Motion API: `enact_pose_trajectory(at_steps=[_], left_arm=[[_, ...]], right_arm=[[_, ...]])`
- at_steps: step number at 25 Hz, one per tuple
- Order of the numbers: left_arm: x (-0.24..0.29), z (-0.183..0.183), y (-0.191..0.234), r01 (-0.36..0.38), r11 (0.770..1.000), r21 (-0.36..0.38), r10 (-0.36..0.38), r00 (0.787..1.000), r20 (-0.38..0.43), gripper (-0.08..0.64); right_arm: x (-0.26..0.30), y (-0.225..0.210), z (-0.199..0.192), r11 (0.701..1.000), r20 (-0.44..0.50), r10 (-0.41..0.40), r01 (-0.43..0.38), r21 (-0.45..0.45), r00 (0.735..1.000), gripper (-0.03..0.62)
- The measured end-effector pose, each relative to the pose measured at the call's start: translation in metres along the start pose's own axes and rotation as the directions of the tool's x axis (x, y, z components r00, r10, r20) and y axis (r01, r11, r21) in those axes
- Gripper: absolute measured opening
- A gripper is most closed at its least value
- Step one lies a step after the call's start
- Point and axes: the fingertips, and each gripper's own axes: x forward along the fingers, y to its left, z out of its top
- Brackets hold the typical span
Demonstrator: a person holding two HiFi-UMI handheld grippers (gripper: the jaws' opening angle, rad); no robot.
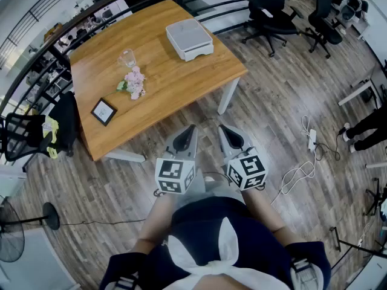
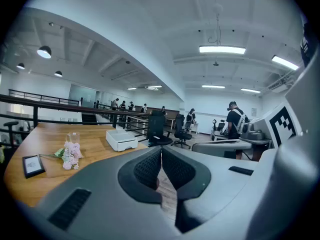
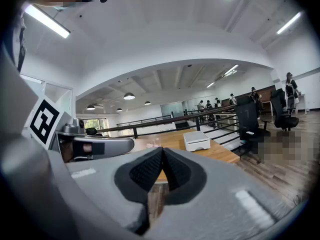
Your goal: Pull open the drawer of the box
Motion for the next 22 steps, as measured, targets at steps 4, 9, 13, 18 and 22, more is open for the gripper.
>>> enact_pose_trajectory(at_steps=[4, 9, 13, 18, 22], left_arm=[[0.007, -0.005, 0.002, -0.002, 1.000, -0.011, 0.002, 1.000, -0.004, 0.023], [0.026, -0.009, 0.015, -0.005, 1.000, -0.017, 0.005, 1.000, -0.016, 0.023], [0.051, -0.007, 0.031, -0.002, 1.000, -0.022, 0.001, 1.000, -0.027, 0.023], [0.085, 0.007, 0.057, 0.001, 1.000, -0.019, -0.002, 0.999, -0.032, 0.023], [0.116, 0.016, 0.092, -0.008, 1.000, -0.030, 0.006, 0.999, -0.048, 0.023]], right_arm=[[0.005, -0.006, -0.003, 1.000, 0.008, 0.001, -0.001, -0.002, 1.000, -0.003], [0.023, -0.017, -0.009, 1.000, -0.002, 0.004, -0.004, -0.008, 1.000, -0.003], [0.045, -0.033, -0.008, 1.000, -0.008, 0.004, -0.004, 0.001, 1.000, -0.002], [0.081, -0.059, -0.002, 1.000, -0.043, -0.015, 0.014, -0.020, 0.999, -0.002], [0.123, -0.077, 0.007, 0.999, -0.063, -0.013, 0.011, -0.031, 0.998, -0.002]])
